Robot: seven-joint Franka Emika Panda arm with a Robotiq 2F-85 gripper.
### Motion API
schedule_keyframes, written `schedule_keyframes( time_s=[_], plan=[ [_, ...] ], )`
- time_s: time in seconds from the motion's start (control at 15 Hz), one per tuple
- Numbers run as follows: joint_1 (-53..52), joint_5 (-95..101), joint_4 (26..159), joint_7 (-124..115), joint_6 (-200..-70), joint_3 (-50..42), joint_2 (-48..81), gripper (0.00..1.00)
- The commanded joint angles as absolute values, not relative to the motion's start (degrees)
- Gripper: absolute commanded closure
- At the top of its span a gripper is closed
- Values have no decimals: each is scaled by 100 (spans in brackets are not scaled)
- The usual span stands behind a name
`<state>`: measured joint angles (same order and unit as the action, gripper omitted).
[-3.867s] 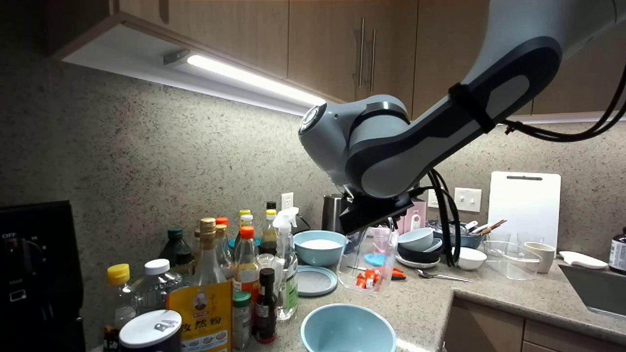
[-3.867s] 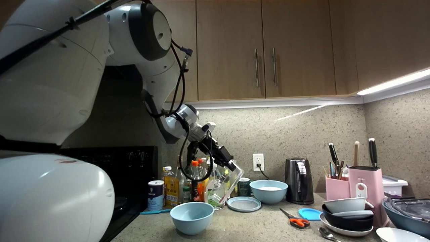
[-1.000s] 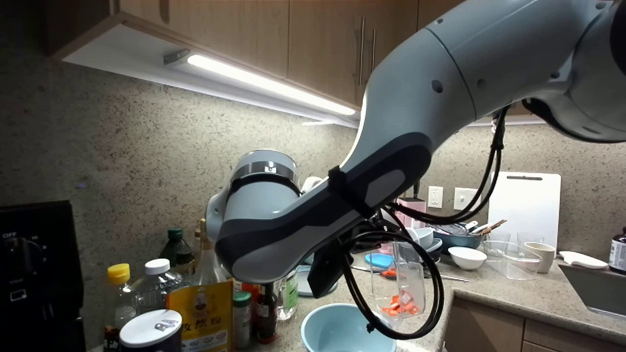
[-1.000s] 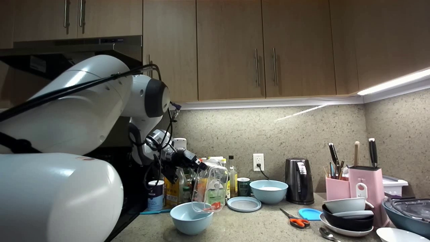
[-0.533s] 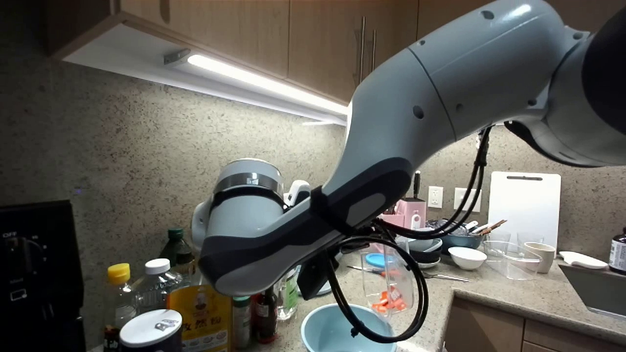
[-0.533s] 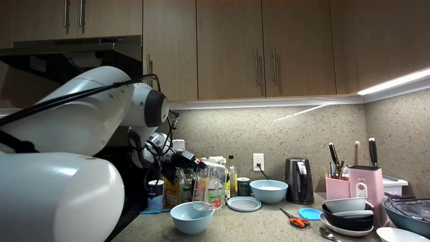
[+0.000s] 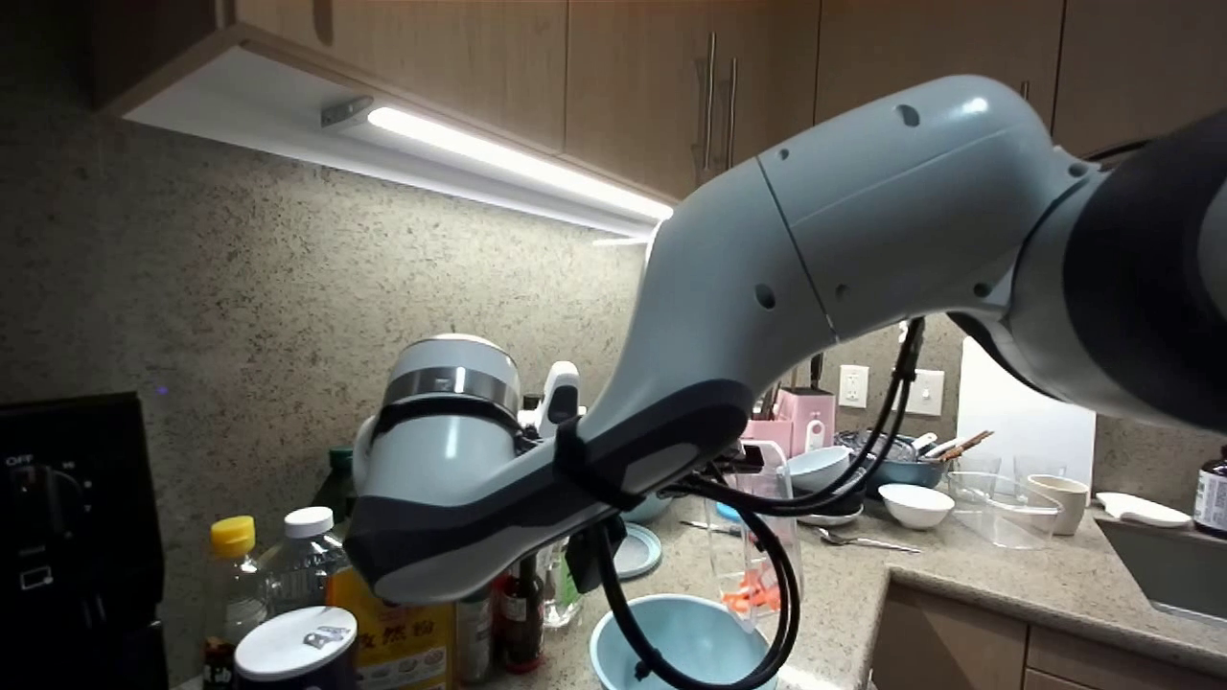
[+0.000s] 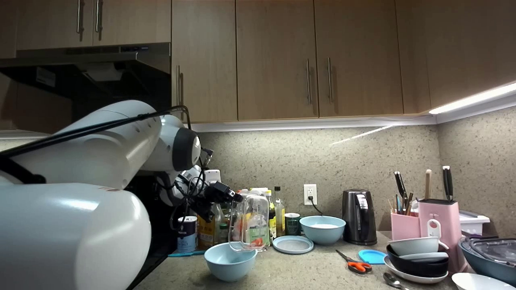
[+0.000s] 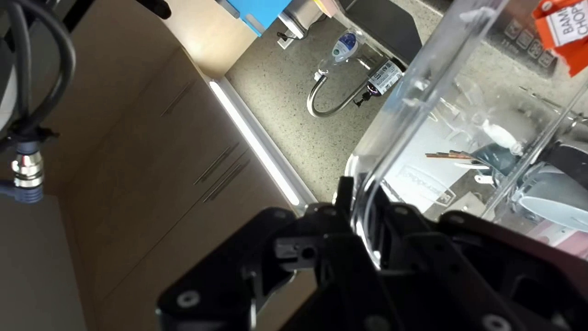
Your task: Pick up the colorless bowl and pour some of its contents into the blue bowl
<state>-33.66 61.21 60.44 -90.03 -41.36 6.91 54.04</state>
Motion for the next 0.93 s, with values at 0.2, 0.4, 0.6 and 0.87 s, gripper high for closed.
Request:
schedule_keyframes(
  time_s=[0.2,0.4,0.6,0.87],
  plan=[
    [-3660,6037,4933,-8702,-3560,395,6121,98],
    [-3695,6100,4237,-8557,-2938,373,6598,98],
    [-3737,6148,3640,-8369,-2144,253,7050,98],
    [-3824,6447,3530,-8008,-2068,148,7225,98]
  ],
)
